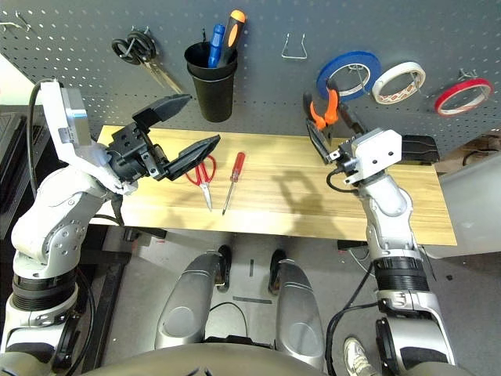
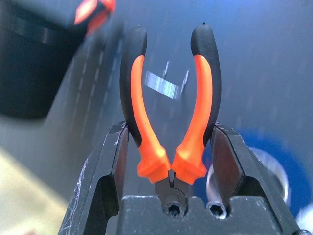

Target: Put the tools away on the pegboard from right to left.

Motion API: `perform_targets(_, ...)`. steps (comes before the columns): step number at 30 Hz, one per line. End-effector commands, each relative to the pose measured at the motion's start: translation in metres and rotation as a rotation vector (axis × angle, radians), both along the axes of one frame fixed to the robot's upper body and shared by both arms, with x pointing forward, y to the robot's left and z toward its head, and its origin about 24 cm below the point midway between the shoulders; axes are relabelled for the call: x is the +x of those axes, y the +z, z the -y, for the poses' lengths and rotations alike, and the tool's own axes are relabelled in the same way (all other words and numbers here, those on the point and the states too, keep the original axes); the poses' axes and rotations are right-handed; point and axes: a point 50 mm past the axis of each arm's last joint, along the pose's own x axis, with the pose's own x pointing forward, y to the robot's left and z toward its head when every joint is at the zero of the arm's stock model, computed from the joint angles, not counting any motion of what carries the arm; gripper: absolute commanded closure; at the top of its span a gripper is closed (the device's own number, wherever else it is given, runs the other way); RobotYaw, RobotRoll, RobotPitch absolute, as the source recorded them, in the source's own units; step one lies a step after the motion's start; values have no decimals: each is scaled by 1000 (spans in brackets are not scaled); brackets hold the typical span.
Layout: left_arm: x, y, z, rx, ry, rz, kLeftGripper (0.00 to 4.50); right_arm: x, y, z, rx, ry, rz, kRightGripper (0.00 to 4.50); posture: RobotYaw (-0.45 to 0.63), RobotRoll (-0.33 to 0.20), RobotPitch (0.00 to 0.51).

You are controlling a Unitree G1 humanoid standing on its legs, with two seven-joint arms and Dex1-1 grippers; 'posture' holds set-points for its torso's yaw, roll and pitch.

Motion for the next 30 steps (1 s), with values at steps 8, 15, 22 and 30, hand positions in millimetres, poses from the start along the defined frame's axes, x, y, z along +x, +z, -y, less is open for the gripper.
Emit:
perform_targets(8,1,-2,1,13,-9,-19,0,17,58,-28,159,-2,192,1774,240,0,259)
perform_targets(15,1,-5,1,26,-1,-21,0,41,86,-50,267,16,205,1774,256,0,258)
perform_targets(22,1,-5,2,30,10,-18,0,70,86,-59,346,-20,131,1774,285,0,265)
perform_targets(30,-2,-8,0,45,34,-23,0,84,58,-66,380,-37,-20,1774,313,0,274)
